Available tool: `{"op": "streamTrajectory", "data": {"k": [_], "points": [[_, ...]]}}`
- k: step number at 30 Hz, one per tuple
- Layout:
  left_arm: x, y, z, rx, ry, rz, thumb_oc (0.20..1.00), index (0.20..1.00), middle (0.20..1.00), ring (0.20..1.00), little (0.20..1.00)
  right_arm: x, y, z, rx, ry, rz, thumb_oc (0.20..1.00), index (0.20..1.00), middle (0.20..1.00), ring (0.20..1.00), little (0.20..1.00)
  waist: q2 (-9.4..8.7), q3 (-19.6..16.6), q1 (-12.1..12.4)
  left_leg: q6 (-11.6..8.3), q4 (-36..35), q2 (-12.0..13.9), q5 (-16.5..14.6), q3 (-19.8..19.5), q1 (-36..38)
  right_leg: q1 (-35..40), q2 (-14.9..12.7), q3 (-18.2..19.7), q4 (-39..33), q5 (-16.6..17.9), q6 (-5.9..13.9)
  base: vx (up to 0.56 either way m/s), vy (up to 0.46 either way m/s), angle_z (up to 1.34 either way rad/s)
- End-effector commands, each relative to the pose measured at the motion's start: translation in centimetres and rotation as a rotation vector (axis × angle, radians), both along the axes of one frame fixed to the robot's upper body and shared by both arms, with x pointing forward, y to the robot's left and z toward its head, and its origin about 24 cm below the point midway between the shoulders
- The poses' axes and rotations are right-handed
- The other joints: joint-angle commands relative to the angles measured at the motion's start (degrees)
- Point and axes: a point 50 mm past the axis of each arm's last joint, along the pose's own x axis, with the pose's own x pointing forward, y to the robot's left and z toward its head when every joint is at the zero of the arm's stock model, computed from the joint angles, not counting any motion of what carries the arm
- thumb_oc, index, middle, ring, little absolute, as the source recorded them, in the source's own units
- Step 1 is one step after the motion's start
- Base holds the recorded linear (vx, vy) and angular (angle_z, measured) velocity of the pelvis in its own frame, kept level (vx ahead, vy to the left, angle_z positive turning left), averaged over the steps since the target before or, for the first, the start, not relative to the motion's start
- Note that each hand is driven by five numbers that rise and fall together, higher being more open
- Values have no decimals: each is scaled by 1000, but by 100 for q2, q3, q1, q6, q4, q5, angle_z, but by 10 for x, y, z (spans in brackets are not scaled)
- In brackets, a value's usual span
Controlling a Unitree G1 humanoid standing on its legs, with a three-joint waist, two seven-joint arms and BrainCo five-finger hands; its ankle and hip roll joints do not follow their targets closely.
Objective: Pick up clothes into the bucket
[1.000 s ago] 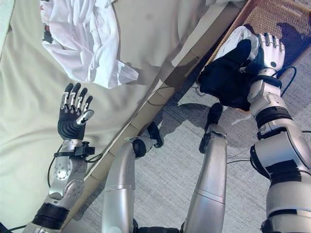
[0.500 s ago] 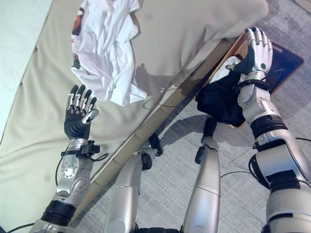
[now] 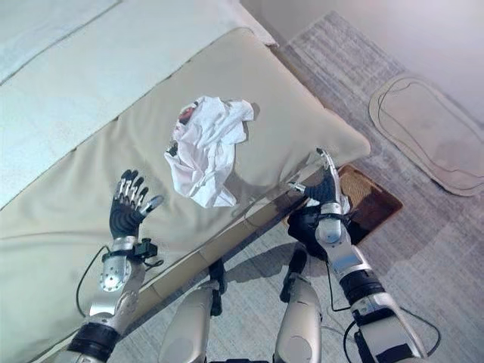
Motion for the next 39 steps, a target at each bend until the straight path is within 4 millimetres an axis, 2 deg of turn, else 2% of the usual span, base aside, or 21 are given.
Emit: {"op": "streamTrajectory", "data": {"k": [1, 6, 7, 8, 9, 10, 11, 13, 15, 17, 20, 22, 24, 25, 26, 27, 28, 29, 30, 35, 39], "points": [[-5, 9, 15, 131, -60, -5, 1000, 1000, 1000, 1000, 1000, 0, 11, 20, 119, -105, 88, 1000, 1000, 1000, 1000, 1000, -194, -283, 171, -15, -100, -83, -37, 41, 79, 355, -405, 105, -447, 733, 650, 159, 173, 18], [-10, 9, 8, 332, -6, -9, 1000, 1000, 1000, 1000, 1000, -9, 16, 4, 256, -51, 122, 1000, 1000, 1000, 1000, 1000, -290, -527, 259, 169, -35, -376, -183, -101, 252, 625, -651, 87, -341, 860, 741, 96, 167, 22], [-10, 8, 8, 375, -2, -16, 1000, 1000, 1000, 1000, 1000, -10, 16, 2, 260, -44, 121, 1000, 1000, 1000, 1000, 1000, -295, -537, 257, 240, 20, -450, -232, -139, 300, 617, -743, 156, -129, 900, 745, 91, 180, 28], [-7, 6, 10, 434, -3, -18, 1000, 1000, 1000, 1000, 1000, -14, 20, 0, 284, -38, 130, 1000, 1000, 1000, 1000, 1000, -281, -491, 173, 372, 178, -583, -333, -253, 373, 573, -770, 584, 430, 985, 703, 91, 179, 30], [-7, 6, 10, 434, -4, -18, 1000, 1000, 1000, 1000, 1000, -14, 20, 0, 284, -39, 130, 1000, 1000, 1000, 1000, 1000, -290, -501, 170, 379, 167, -596, -306, -253, 355, 555, -781, 583, 419, 1004, 701, 91, 155, 58], [-2, 4, 12, 498, -9, -15, 1000, 1000, 1000, 1000, 1000, -16, 23, -3, 303, -28, 144, 1000, 1000, 1000, 1000, 1000, -284, -464, 86, 436, 220, -629, -348, -369, 387, 365, -504, 1050, 755, 909, 627, 26, 45, 62], [-2, 4, 12, 499, -10, -15, 1000, 1000, 1000, 1000, 1000, -16, 23, -3, 303, -29, 144, 1000, 1000, 1000, 1000, 1000, -287, -476, 87, 439, 205, -634, -321, -367, 369, 348, -506, 1050, 738, 932, 623, 32, 30, 78], [16, -3, 22, 583, -41, -20, 1000, 1000, 1000, 1000, 1000, -16, 32, -2, 331, -28, 182, 1000, 1000, 1000, 1000, 1000, -297, -427, -111, 435, 118, -654, -253, -617, 317, -88, 229, 1702, 547, 430, 474, -4, -14, 50], [22, -5, 25, 616, -49, -16, 1000, 1000, 1000, 1000, 1000, -15, 35, -1, 341, -32, 196, 1000, 1000, 1000, 1000, 1000, -328, -390, -147, 420, 163, -648, -265, -663, 250, -208, 368, 1792, 423, 349, 437, -5, -77, 48], [42, -12, 35, 733, -70, 11, 1000, 1000, 1000, 1000, 1000, -14, 45, -3, 408, -19, 209, 1000, 1000, 1000, 1000, 1000, -554, -209, -186, 367, 582, -680, -336, -744, -158, -184, 386, 1738, -63, 312, 421, -59, -156, 44], [58, -22, 43, 799, -100, 35, 1000, 1000, 1000, 1000, 1000, -9, 59, 4, 362, -32, 251, 1000, 1000, 1000, 1000, 1000, -584, -96, -171, 294, 767, -568, -317, -686, -497, -395, 475, 1694, -33, 291, 382, -110, -84, 34], [70, -28, 57, 843, -142, 59, 1000, 1000, 1000, 1000, 1000, -6, 64, 9, 327, -50, 263, 1000, 1000, 1000, 1000, 1000, -589, 45, -188, 237, 838, -527, -265, -678, -689, -497, 498, 1663, -65, 300, 379, -84, -62, -22], [88, -29, 87, 945, -227, 150, 1000, 1000, 1000, 1000, 1000, -6, 70, 18, 286, -89, 294, 1000, 1000, 1000, 1000, 1000, -628, 279, -303, 161, 934, -459, -159, -707, -1085, -831, 518, 1645, 23, 274, 346, -134, -67, -5], [88, -29, 87, 945, -228, 150, 1000, 1000, 1000, 1000, 1000, -5, 70, 18, 286, -90, 293, 1000, 1000, 1000, 1000, 1000, -627, 271, -304, 161, 944, -460, -159, -709, -1111, -856, 516, 1644, 33, 272, 345, -168, -58, 8], [100, -30, 113, 996, -290, 219, 1000, 1000, 1000, 1000, 1000, -5, 73, 24, 254, -113, 309, 1000, 1000, 1000, 1000, 1000, -643, 384, -392, 136, 1025, -430, -114, -717, -1399, -1132, 545, 1662, 126, 281, 331, -86, -23, 9], [100, -30, 114, 996, -293, 220, 1000, 1000, 1000, 1000, 1000, -4, 73, 24, 254, -115, 308, 1000, 1000, 1000, 1000, 1000, -642, 375, -391, 135, 1041, -431, -116, -718, -1433, -1165, 544, 1664, 141, 278, 330, -136, -28, 9], [107, -28, 136, 1032, -341, 268, 1000, 1000, 1000, 1000, 1000, -3, 71, 27, 241, -131, 300, 1000, 1000, 1000, 1000, 1000, -636, 453, -453, 123, 1224, -403, -168, -694, -1697, -1430, 575, 1703, 325, 231, 317, -51, -4, -2], [107, -28, 136, 1033, -342, 268, 1000, 1000, 1000, 1000, 1000, -3, 71, 28, 241, -132, 299, 1000, 1000, 1000, 1000, 1000, -636, 447, -450, 123, 1234, -403, -171, -693, -1713, -1446, 575, 1706, 334, 228, 317, -122, 22, -8], [113, -25, 158, 1079, -381, 325, 1000, 1000, 1000, 1000, 1000, -4, 67, 34, 245, -160, 301, 1000, 1000, 1000, 1000, 1000, -649, 513, -550, 127, 1465, -409, -209, -666, -2012, -1733, 589, 1773, 538, 202, 302, -73, 27, -9], [123, -24, 197, 1209, -447, 428, 1000, 1000, 1000, 1000, 1000, -6, 55, 41, 237, -206, 283, 1000, 1000, 1000, 1000, 1000, -618, 513, -774, 128, 1845, -400, -297, -616, -2715, -2414, 584, 1869, 876, 161, 304, -64, 24, -6], [128, -25, 216, 1313, -476, 488, 1000, 1000, 1000, 1000, 1000, -3, 50, 44, 218, -223, 250, 1000, 1000, 1000, 1000, 1000, -573, 513, -874, 128, 1894, -389, -278, -589, -3029, -2730, 577, 1916, 925, 190, 312, -36, 3, -4]]}}
